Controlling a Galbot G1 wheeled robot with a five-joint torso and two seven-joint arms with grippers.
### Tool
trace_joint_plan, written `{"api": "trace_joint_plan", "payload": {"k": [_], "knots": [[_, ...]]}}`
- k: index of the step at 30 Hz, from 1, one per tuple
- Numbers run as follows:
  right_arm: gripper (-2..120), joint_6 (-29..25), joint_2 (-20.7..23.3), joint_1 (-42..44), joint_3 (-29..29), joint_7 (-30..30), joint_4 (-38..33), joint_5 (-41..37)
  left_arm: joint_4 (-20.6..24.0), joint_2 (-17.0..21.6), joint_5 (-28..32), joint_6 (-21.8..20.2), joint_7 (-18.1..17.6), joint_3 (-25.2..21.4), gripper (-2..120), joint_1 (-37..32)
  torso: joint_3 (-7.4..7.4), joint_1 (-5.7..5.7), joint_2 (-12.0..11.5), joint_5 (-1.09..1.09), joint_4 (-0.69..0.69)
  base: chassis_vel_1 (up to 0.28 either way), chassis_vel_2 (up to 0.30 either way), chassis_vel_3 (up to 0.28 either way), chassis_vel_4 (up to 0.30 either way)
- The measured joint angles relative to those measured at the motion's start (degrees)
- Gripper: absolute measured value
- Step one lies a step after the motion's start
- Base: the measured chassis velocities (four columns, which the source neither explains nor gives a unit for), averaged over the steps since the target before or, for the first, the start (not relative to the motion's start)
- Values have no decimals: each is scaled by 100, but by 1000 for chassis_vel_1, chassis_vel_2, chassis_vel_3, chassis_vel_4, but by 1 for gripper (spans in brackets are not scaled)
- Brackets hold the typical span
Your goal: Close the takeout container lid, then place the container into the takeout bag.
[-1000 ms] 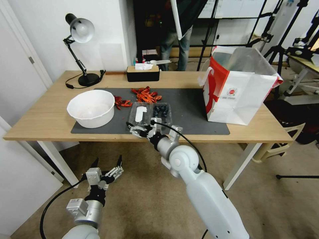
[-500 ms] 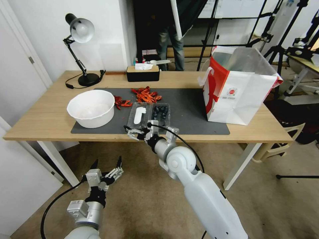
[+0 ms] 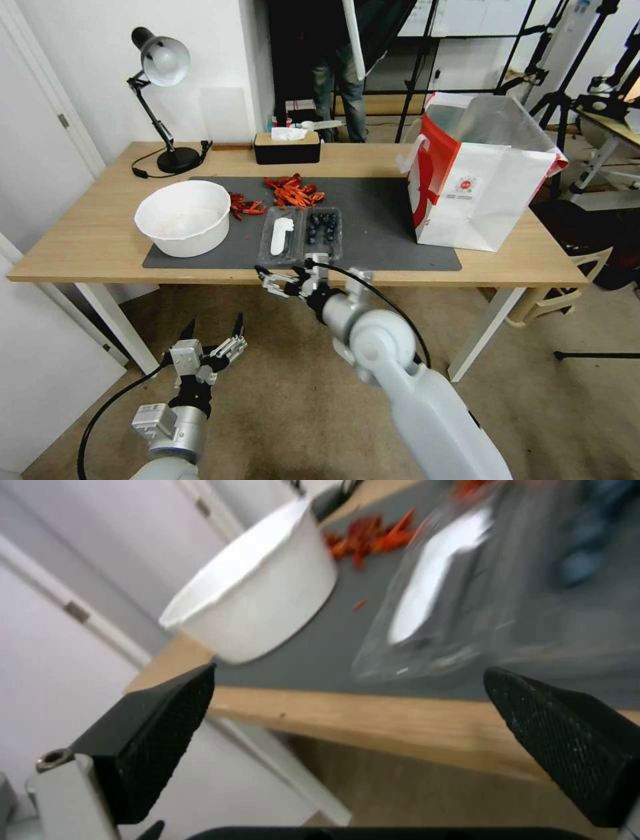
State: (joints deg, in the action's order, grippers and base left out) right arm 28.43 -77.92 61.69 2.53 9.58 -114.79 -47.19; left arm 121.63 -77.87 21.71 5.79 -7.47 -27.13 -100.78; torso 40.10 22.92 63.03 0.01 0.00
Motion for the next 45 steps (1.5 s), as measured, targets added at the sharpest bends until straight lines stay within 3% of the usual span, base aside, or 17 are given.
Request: {"api": "trace_joint_plan", "payload": {"k": [8, 12, 14, 16, 18, 21, 25, 30, 32, 33, 35, 36, 39, 40, 43, 44, 45], "knots": [[100, -874, 511, 1101, 734, -408, -858, 1314, -36, 88, 74, 113, 11, 55, 100, 9, 0, 0, 0, 1, -1, 0, 0, 0, 0], [100, -2055, 612, 2000, 1224, -706, -1056, 2461, -30, 169, 138, 116, 50, 103, 100, 31, 0, 0, -1, 0, 0, 0, 0, 0, 0], [100, -2144, 605, 2058, 1252, -720, -1055, 2531, -29, 175, 149, 116, 58, 108, 100, 33, 0, 0, -1, 0, 0, 0, 0, 0, 0], [100, -3002, 445, 2527, 1450, -795, -890, 3087, -23, 222, 211, 118, 110, 137, 100, 42, 0, 0, -1, -1, -1, 0, 0, 0, 0], [100, -3002, 445, 2527, 1450, -795, -890, 3087, -23, 222, 211, 118, 110, 137, 100, 42, 0, 0, -1, -1, -1, 0, 0, 0, 0], [100, -3997, 76, 3181, 1650, -840, -563, 3592, -8, 277, 301, 120, 141, 193, 100, 86, 1, 0, -1, 0, -1, 0, 0, 0, 0], [100, -4460, -236, 3615, 1638, -882, -420, 3815, 8, 314, 358, 108, 141, 242, 100, 150, 0, 0, -1, -2, 0, 0, 0, 0, 0], [100, -4594, -435, 3794, 1605, -898, -378, 3967, 167, 386, 727, -70, 138, 336, 100, 200, 0, -1, -1, -2, 0, 0, 0, 0, 0], [100, -4596, -499, 3838, 1572, -913, -376, 4029, 397, 459, 1364, -347, 110, 444, 100, 268, 0, 0, -1, -1, 0, 0, 0, 0, 0], [100, -4596, -499, 3838, 1572, -913, -376, 4029, 397, 459, 1364, -347, 110, 444, 100, 268, 0, 0, -1, -1, 0, 0, 0, 0, 0], [100, -4553, -519, 3816, 1536, -922, -386, 4054, 663, 545, 2268, -593, 32, 551, 100, 407, 0, 0, -1, -1, -1, 0, 0, 0, 0], [100, -4553, -519, 3816, 1536, -922, -386, 4054, 663, 545, 2268, -593, 32, 551, 100, 407, 0, 0, -1, -1, -1, 0, 0, 0, 0], [100, -4469, -459, 3689, 1490, -1005, -385, 4030, 895, 639, 3467, -720, -313, 621, 100, 694, 0, 1, -1, -1, 0, 0, 0, 0, 0], [100, -4469, -459, 3689, 1490, -1005, -385, 4030, 895, 639, 3467, -720, -313, 621, 100, 694, 0, 1, -1, -1, 0, 0, 0, 0, 0], [100, -4395, -344, 3573, 1441, -1076, -367, 3973, 1105, 700, 4764, -854, -708, 614, 100, 953, 1, 1, -1, -1, 1, 0, 0, 0, 0], [100, -4395, -344, 3573, 1441, -1076, -367, 3973, 1105, 700, 4764, -854, -708, 614, 100, 953, 1, 1, -1, -1, 1, 0, 0, 0, 0], [100, -4363, -303, 3532, 1415, -1080, -358, 3951, 1211, 701, 5211, -961, -1019, 613, 100, 1124, 0, 1, 0, 0, 1, 0, 0, 0, 0]]}}
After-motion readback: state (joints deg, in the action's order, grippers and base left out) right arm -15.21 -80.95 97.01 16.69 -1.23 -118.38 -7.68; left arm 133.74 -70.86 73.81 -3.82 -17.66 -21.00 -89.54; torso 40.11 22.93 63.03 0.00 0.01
